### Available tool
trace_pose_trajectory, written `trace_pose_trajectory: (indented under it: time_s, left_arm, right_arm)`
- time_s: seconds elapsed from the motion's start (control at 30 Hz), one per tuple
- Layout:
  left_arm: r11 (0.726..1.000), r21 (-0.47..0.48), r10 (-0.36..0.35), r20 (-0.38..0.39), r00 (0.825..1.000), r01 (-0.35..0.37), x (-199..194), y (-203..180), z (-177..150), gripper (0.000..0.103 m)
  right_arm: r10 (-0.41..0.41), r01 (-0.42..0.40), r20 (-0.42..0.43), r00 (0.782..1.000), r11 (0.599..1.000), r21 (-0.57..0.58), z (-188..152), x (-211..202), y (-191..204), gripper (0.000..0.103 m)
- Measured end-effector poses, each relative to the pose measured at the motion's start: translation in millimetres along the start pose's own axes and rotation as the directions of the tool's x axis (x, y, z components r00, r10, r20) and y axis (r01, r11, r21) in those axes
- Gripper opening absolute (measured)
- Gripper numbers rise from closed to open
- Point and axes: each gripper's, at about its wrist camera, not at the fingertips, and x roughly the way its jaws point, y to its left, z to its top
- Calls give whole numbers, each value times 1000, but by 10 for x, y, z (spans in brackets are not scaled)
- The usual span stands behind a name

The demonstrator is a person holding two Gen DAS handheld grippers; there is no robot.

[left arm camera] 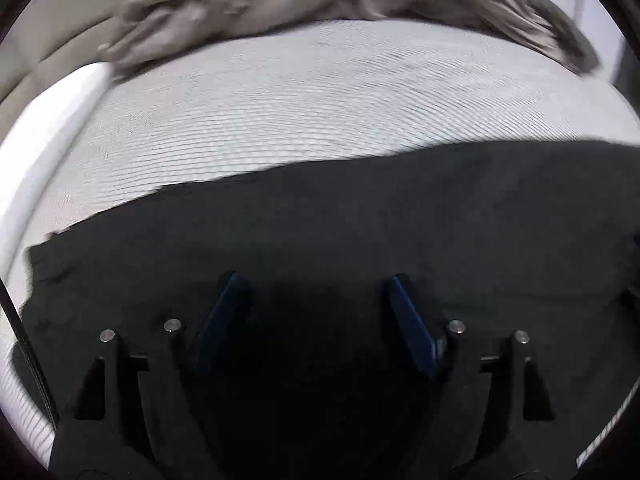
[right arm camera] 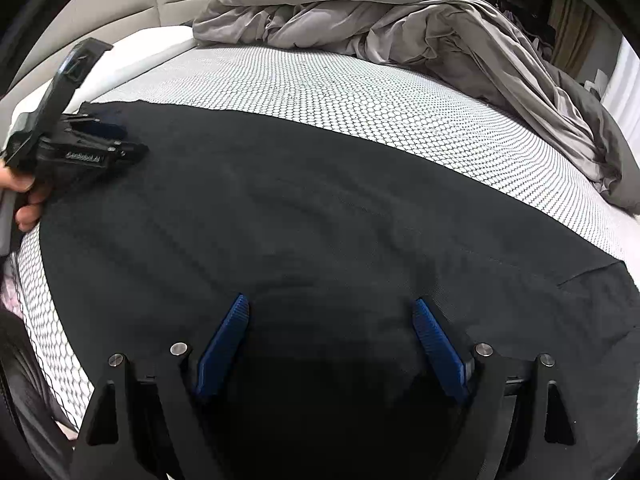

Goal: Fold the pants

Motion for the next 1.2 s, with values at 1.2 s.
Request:
trace_pose_trajectory:
  time_s: [1.2]
  left_arm:
    - [971, 107, -213, -2, 977, 212, -24, -1001, 552, 81]
  right_arm:
    - [-112, 105, 33, 993, 981, 164, 574, 180, -476, 92]
